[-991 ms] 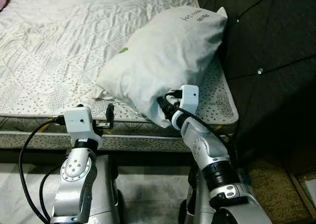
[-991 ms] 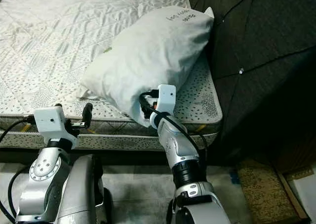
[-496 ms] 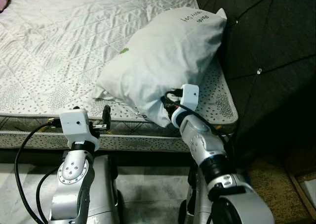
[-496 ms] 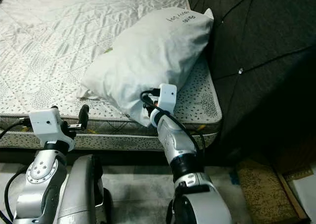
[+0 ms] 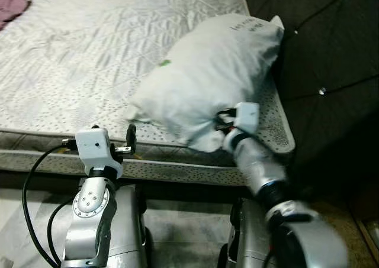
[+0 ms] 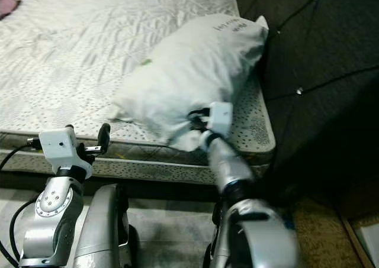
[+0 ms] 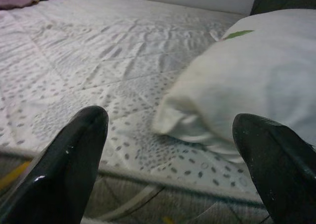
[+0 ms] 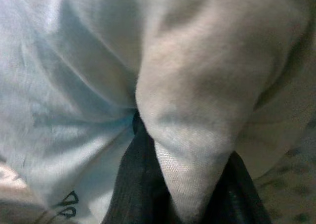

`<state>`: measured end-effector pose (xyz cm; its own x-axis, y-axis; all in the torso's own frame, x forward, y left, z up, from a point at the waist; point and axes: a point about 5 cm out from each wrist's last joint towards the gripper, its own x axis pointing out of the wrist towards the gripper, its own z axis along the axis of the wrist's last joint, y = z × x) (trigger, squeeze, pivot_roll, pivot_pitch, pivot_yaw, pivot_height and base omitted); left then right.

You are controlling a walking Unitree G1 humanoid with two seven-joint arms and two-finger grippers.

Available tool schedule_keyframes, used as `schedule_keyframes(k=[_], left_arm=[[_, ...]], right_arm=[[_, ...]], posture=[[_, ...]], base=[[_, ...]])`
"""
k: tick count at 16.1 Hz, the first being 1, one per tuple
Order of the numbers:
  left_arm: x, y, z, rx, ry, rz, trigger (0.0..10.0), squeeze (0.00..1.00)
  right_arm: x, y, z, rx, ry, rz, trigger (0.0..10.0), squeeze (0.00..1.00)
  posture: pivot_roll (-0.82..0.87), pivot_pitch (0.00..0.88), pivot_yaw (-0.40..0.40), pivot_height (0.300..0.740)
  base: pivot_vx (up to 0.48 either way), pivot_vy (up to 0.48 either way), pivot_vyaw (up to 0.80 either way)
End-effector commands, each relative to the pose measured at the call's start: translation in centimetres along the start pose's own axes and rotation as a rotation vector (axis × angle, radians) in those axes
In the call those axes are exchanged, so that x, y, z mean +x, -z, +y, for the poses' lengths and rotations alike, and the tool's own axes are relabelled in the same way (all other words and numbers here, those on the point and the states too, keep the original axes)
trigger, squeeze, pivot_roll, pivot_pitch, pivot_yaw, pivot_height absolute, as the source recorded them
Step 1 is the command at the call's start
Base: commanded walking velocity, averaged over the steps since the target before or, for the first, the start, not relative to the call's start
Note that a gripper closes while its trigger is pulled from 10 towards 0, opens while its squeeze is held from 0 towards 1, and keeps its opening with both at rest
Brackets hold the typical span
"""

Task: Clean up the room

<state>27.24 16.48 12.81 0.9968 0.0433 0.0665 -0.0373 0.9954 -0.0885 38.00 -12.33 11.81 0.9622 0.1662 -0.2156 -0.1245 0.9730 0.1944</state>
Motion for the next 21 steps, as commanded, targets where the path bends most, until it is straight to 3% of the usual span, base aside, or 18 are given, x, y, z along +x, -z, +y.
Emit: schedule_keyframes(k=[1, 2, 3, 4, 7, 10, 11, 15, 17, 19, 21], left_arm=[[-0.3, 0.6, -0.5, -0.009, 0.022, 0.021, 10.0, 0.00], [-0.3, 0.7, -0.6, -0.012, 0.026, 0.022, 10.0, 0.00], [-0.1, 0.7, -0.7, -0.015, 0.025, 0.021, 10.0, 0.00], [-0.1, 0.7, -0.7, -0.016, 0.023, 0.020, 10.0, 0.00], [0.1, 0.7, -0.6, -0.016, 0.019, 0.015, 10.0, 0.00], [0.1, 0.7, -0.5, -0.015, 0.012, 0.012, 10.0, 0.00], [-0.1, 0.9, -0.6, -0.016, 0.009, 0.014, 10.0, 0.00], [-0.3, 0.9, -0.5, -0.015, 0.016, 0.020, 10.0, 0.00], [-0.2, 0.8, -0.3, -0.010, 0.020, 0.021, 10.0, 0.00], [0.0, 0.8, -0.2, -0.002, 0.023, 0.021, 10.0, 0.00], [-0.1, 0.9, -0.5, -0.002, 0.032, 0.026, 10.0, 0.00]], right_arm=[[0.0, -3.8, -3.1, -0.015, 0.110, -0.127, 0.0, 0.00], [-0.1, -4.8, -4.0, -0.027, 0.138, -0.152, 0.0, 0.00], [-0.5, -7.4, -6.4, -0.052, 0.206, -0.211, 0.0, 0.00], [-0.7, -8.2, -7.0, -0.058, 0.226, -0.227, 0.0, 0.00], [-2.4, -13.2, -11.1, -0.089, 0.345, -0.335, 0.0, 0.00], [-3.4, -14.5, -12.8, -0.104, 0.385, -0.369, 0.0, 0.00], [-4.0, -13.2, -14.1, -0.094, 0.404, -0.357, 0.0, 0.00], [-4.0, -6.7, -13.3, -0.072, 0.308, -0.275, 0.0, 0.00], [-5.1, -2.4, -11.1, 0.002, 0.205, -0.230, 0.0, 0.00], [-7.0, -0.1, -8.3, 0.026, 0.117, -0.227, 0.0, 0.00], [-8.4, 0.8, -6.5, 0.043, 0.068, -0.234, 0.0, 0.00]], posture=[[-0.01, 0.068, -0.056, 0.526], [-0.01, 0.064, -0.059, 0.526], [-0.02, 0.061, -0.061, 0.526], [-0.02, 0.061, -0.061, 0.526], [-0.02, 0.059, -0.061, 0.526], [-0.02, 0.060, -0.063, 0.526], [-0.03, 0.065, -0.060, 0.526], [-0.03, 0.071, -0.048, 0.526], [-0.04, 0.076, -0.037, 0.526], [-0.04, 0.081, -0.031, 0.526], [-0.05, 0.083, -0.026, 0.526]], base=[[0.000, 0.000, 0.00], [0.000, 0.000, 0.00], [0.000, 0.000, 0.00], [0.000, 0.000, 0.00], [0.000, 0.000, 0.00], [0.000, 0.000, 0.00], [0.000, 0.000, 0.00], [0.000, 0.000, 0.00], [0.000, 0.000, 0.00], [0.000, 0.000, 0.00], [0.000, 0.000, 0.00]])
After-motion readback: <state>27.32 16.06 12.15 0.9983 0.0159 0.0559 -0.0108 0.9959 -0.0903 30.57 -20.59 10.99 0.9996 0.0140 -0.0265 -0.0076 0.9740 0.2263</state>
